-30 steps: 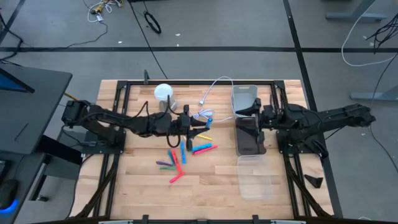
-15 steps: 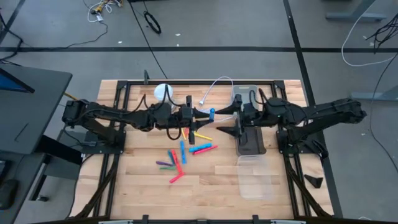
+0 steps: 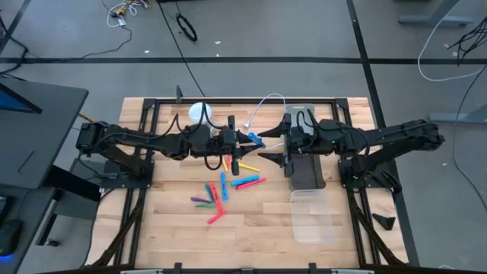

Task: Pick & Place Markers
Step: Put the left blue highlighter into the gray bin

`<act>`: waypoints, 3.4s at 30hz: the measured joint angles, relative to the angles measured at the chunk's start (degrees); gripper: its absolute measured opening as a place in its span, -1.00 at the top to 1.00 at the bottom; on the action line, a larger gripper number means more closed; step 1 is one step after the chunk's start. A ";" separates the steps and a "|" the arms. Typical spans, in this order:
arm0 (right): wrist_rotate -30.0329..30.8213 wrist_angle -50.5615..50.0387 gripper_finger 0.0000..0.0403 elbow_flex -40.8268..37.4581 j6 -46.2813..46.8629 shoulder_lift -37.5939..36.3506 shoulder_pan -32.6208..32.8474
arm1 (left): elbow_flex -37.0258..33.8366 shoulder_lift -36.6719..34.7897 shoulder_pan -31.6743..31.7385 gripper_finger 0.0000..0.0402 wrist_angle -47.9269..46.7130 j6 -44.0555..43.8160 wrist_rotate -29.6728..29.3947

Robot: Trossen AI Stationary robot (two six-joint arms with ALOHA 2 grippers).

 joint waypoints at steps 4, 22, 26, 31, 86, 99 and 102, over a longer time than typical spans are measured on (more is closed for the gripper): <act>2.92 -2.21 -0.42 -0.04 -0.04 0.11 -0.55 | 0.01 0.00 -0.16 0.67 -0.16 0.00 1.64; 0.17 -2.81 -0.16 -0.11 0.59 0.25 -1.27 | 0.00 0.00 0.46 0.67 -0.35 -0.02 1.31; 0.14 -1.86 -0.03 -0.10 0.59 0.54 -1.27 | 0.00 0.00 0.46 0.67 -0.41 -0.04 1.31; -0.10 -0.23 0.07 -0.09 0.60 3.08 -1.27 | -0.07 0.00 0.46 0.67 -0.96 -0.06 1.26; 37.62 -12.00 0.76 -4.44 8.24 -8.08 4.60 | -0.02 -5.63 -0.38 -0.16 -16.63 -3.42 1.34; 66.31 -10.84 0.76 -16.07 15.20 -16.24 11.55 | -0.04 -5.60 -0.37 -0.16 -17.38 -3.57 1.35; 73.10 -10.75 0.76 -17.21 15.71 -16.23 13.48 | -0.04 -5.60 -0.37 -0.16 -17.40 -3.61 1.35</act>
